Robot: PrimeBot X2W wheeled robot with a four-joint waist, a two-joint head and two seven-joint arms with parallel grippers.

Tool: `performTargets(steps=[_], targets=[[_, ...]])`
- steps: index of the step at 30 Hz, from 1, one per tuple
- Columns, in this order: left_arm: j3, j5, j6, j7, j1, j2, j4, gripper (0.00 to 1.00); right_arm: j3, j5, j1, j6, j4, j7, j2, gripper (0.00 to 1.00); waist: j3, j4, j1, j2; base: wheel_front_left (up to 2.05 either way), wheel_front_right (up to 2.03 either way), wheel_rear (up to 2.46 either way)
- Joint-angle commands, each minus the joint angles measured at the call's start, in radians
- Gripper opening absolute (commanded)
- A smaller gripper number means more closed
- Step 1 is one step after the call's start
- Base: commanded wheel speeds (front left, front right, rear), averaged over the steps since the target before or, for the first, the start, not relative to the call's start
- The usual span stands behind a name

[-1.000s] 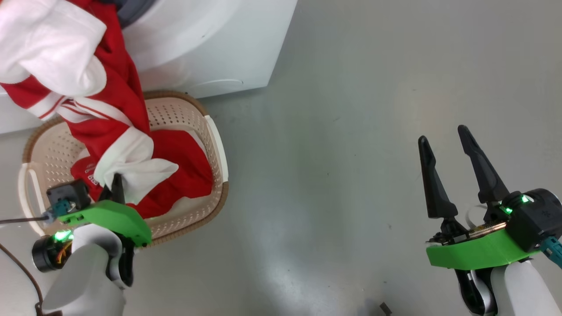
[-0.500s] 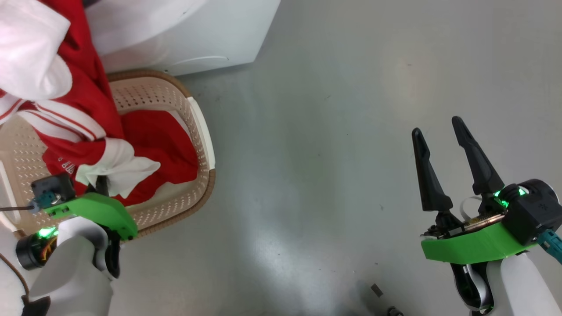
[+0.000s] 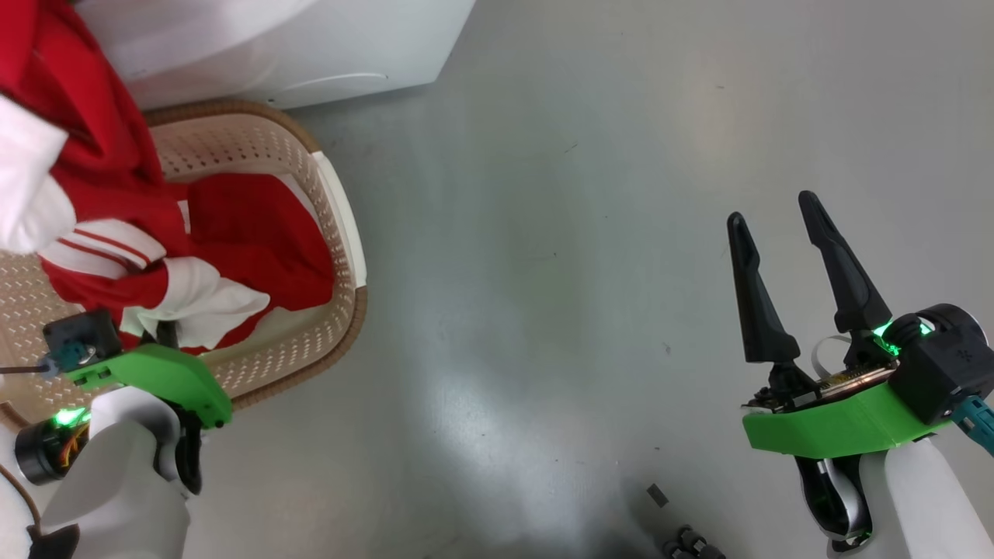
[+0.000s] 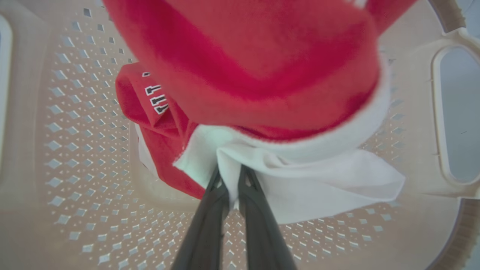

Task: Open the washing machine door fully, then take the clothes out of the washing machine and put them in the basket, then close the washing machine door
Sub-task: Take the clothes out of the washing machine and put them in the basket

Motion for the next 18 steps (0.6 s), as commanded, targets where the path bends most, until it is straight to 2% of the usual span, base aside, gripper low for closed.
performTargets(steps=[1, 18], targets=[[0.019, 0.0, 0.002, -0.012, 0.007, 0.029, 0.001, 0.0, 0.023, 0.007, -0.002, 0.006, -0.018, -0.006, -0.012, 1.0, 0.003, -0.002, 0.0, -0.0001, 0.0, 0.0, 0.0], [0.018, 0.003, 0.023, -0.012, 0.01, 0.047, 0.01, 0.0, 0.03, 0.019, -0.013, 0.006, -0.014, -0.006, -0.012, 1.0, 0.012, -0.012, 0.0, -0.0001, 0.0, 0.0, 0.0]])
